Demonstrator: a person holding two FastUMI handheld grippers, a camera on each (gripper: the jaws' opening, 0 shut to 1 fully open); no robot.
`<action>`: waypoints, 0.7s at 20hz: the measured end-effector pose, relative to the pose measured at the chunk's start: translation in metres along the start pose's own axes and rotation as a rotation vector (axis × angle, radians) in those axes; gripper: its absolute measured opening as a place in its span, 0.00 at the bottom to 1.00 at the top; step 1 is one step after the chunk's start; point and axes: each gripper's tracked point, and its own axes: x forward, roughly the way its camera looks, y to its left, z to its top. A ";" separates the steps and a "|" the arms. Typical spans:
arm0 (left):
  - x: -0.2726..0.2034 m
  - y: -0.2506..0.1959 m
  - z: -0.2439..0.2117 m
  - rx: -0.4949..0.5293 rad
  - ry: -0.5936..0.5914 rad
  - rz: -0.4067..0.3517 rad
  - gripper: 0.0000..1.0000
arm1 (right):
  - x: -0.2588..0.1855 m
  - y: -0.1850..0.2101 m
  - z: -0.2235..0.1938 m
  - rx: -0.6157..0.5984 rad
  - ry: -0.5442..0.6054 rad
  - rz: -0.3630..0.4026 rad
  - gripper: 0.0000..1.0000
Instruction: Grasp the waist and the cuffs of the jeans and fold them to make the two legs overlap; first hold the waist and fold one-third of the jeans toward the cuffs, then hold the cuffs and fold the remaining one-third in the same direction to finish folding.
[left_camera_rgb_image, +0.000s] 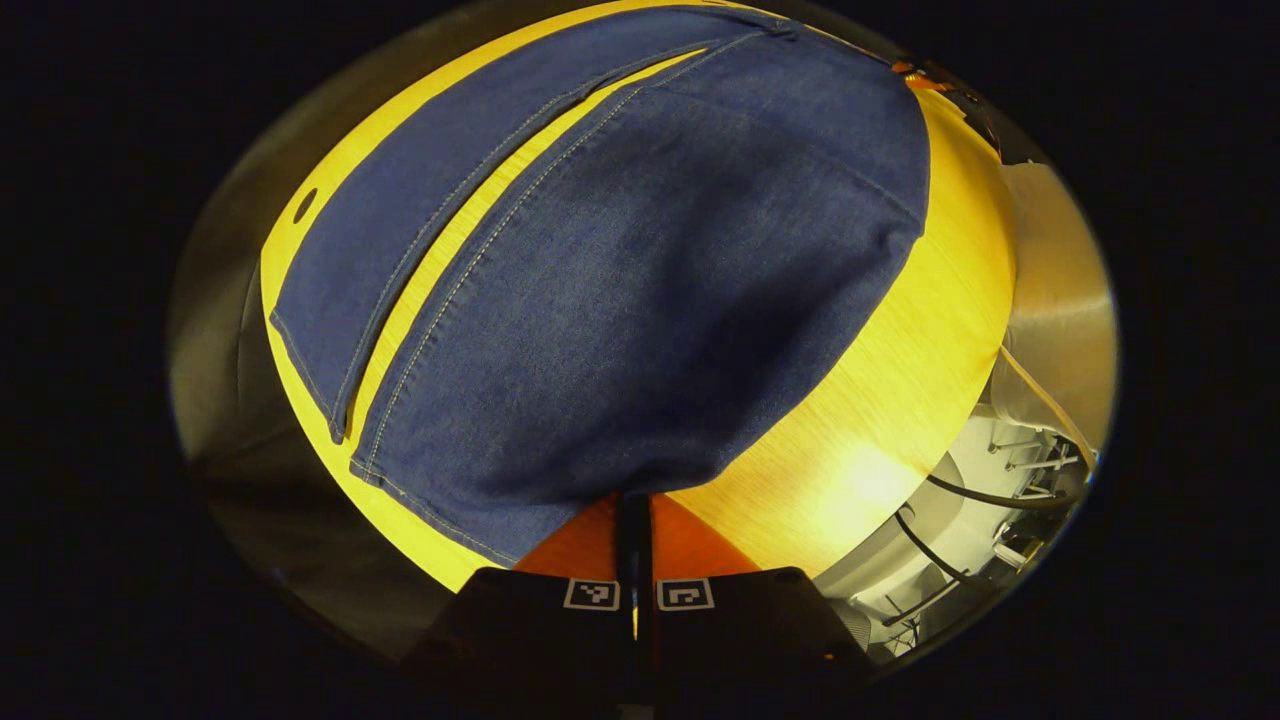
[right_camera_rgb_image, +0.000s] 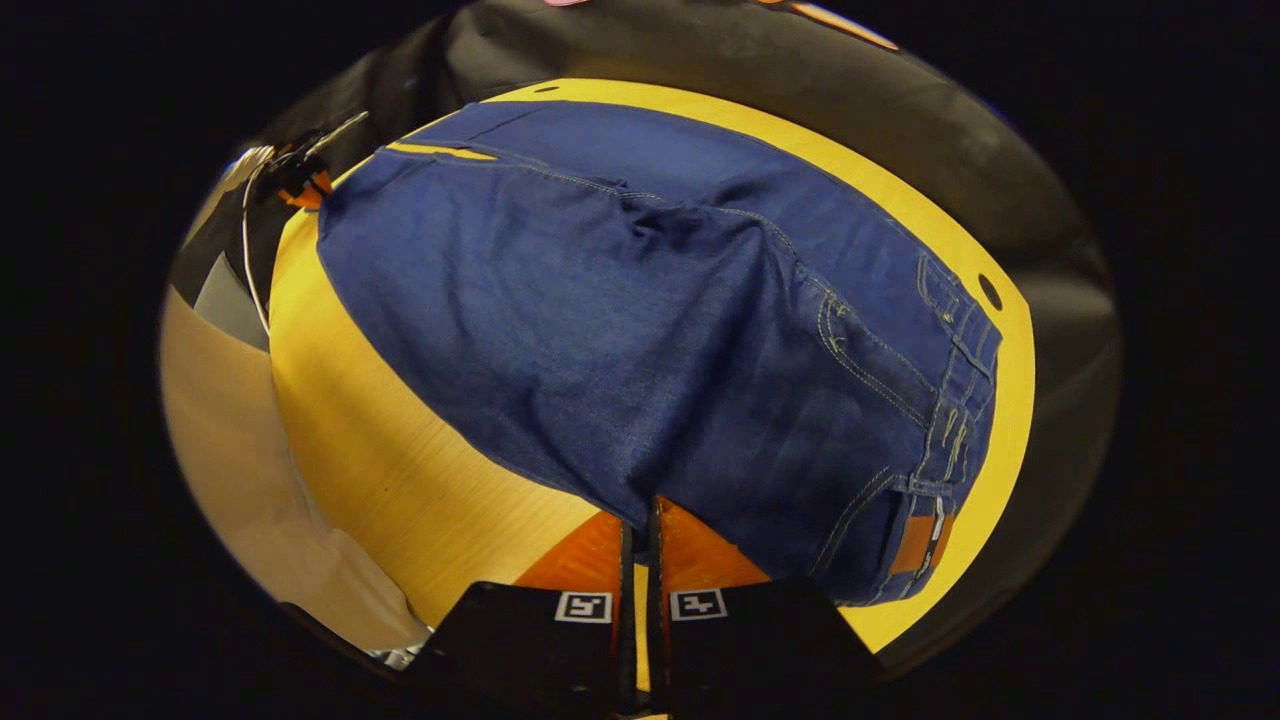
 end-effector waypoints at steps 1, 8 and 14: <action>0.000 0.000 0.001 -0.013 -0.002 0.008 0.00 | -0.003 0.000 0.001 0.011 0.001 -0.011 0.05; -0.002 0.004 0.006 -0.275 -0.115 0.108 0.00 | -0.005 -0.004 0.001 0.176 -0.083 -0.187 0.03; -0.032 0.029 0.026 -0.633 -0.373 0.303 0.00 | -0.042 -0.012 0.035 0.363 -0.262 -0.284 0.03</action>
